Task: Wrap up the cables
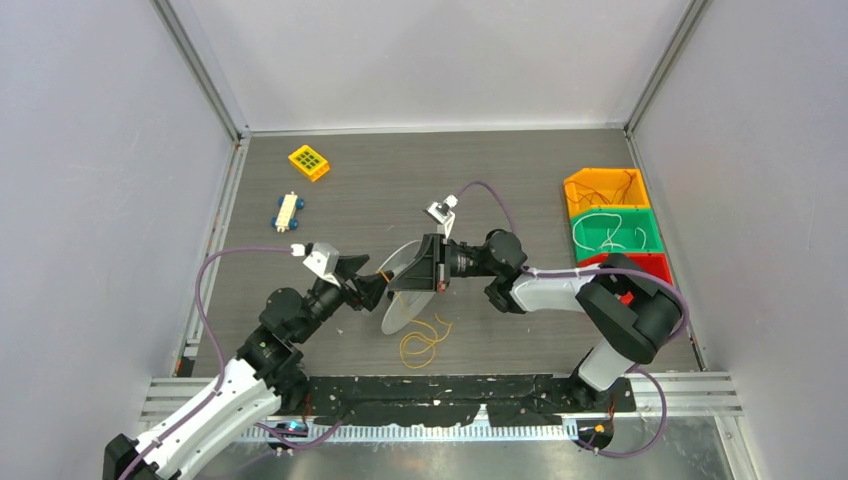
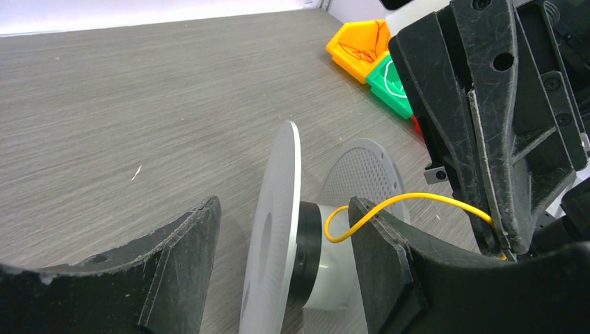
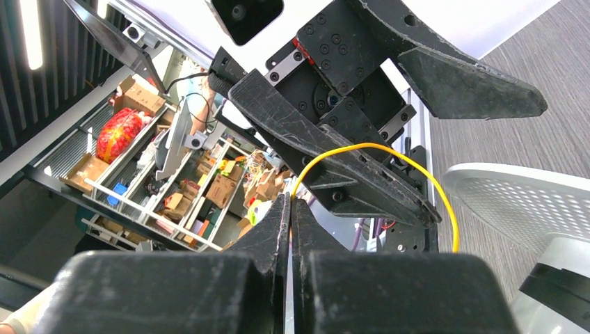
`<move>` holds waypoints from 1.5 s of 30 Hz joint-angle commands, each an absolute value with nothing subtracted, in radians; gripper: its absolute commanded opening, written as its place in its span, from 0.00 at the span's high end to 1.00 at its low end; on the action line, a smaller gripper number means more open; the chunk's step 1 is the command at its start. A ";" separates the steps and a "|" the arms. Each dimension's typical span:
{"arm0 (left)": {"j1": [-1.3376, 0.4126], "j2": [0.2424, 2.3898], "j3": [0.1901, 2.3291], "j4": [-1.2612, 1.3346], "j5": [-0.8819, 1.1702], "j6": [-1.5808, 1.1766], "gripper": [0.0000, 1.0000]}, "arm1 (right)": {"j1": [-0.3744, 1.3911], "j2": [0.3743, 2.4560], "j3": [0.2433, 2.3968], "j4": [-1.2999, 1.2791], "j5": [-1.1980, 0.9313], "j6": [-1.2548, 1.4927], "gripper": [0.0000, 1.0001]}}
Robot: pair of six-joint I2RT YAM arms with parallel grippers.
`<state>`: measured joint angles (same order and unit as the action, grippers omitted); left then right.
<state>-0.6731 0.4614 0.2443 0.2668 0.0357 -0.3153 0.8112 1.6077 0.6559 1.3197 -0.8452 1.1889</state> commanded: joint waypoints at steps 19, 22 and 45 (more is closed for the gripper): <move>-0.672 0.541 0.206 0.408 -0.012 -0.289 0.41 | 0.807 1.672 0.633 1.469 -0.824 1.214 0.95; -0.672 0.542 0.203 0.422 -0.005 -0.289 0.40 | 0.807 1.670 0.627 1.474 -0.819 1.214 0.95; -0.673 0.492 0.159 0.458 -0.031 -0.299 0.31 | 0.803 1.695 0.606 1.506 -0.786 1.234 0.94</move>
